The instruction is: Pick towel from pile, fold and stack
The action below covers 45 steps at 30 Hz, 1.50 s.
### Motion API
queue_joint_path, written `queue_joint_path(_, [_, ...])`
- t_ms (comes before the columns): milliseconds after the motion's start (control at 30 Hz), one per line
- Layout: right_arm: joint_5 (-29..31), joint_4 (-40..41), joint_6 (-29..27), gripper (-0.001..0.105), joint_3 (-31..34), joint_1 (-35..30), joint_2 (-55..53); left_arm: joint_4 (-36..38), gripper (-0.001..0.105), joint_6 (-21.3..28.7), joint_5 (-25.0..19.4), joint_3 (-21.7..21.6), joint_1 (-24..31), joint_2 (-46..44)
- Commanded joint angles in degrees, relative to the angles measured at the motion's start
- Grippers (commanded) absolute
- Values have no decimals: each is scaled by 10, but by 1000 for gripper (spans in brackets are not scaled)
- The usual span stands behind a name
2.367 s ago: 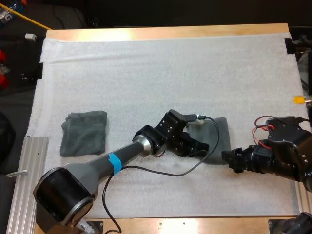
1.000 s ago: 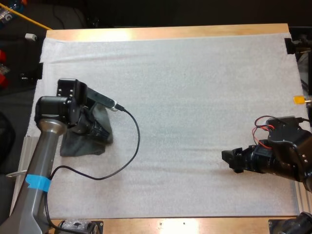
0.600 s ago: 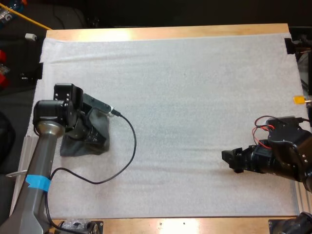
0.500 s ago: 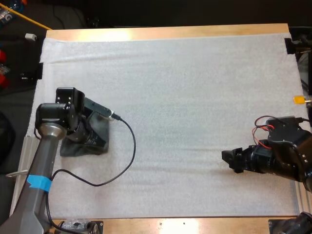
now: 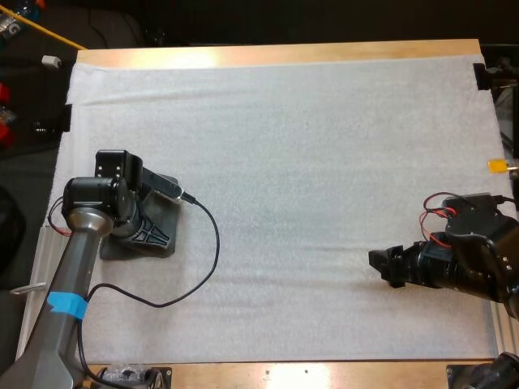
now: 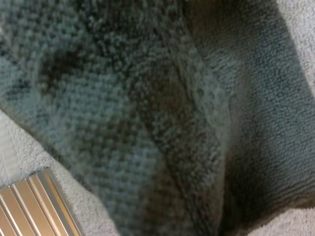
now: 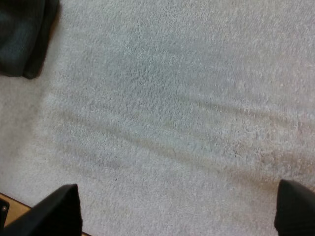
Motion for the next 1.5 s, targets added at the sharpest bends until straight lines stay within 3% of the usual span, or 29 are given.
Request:
queue_joint_path(0, [0, 2, -6, 77, -2, 0, -5, -2, 27, -5, -10, -2, 0, -5])
queue_joint_path(67, [0, 2, -6, 77, -2, 0, -5, -2, 44, -5, -13, -2, 0, -5])
queue_joint_path(133, [-1, 2, -6, 77, -2, 0, -5, -2, 58, -14, -45, -2, 0, -5])
queue_joint_path(300, [-12, 2, -6, 77, -2, 0, -5, -4, 62, -36, -157, -3, 0, -5])
queue_joint_path(400, [-14, 2, -6, 77, -2, 0, -5, -4, 62, -52, -188, -11, 0, -5])
queue_joint_path(467, [-14, 2, -6, 77, -2, 0, -5, -3, 62, -67, -185, -16, 0, -5])
queue_joint_path(733, [-14, 2, -6, 77, -2, 0, -5, 3, 62, -128, -1, -18, 10, -5])
queue_joint_path(867, [-14, 2, -6, 77, -2, 0, -5, 3, 62, -138, 56, -15, 61, -5])
queue_joint_path(933, [-14, 2, -6, 77, -2, 0, -5, -2, 62, -139, 133, -10, 102, -5])
queue_joint_path(1033, [-14, 1, -6, 77, -2, 0, -5, -22, 62, -139, 197, 3, 131, -5])
queue_joint_path(1167, [-27, -9, -6, 77, -2, 0, -5, -49, 62, -138, 200, 26, 131, -5])
queue_joint_path(1467, [-135, -106, 21, 77, -2, 0, -5, -118, 62, -138, 197, 76, 129, -3])
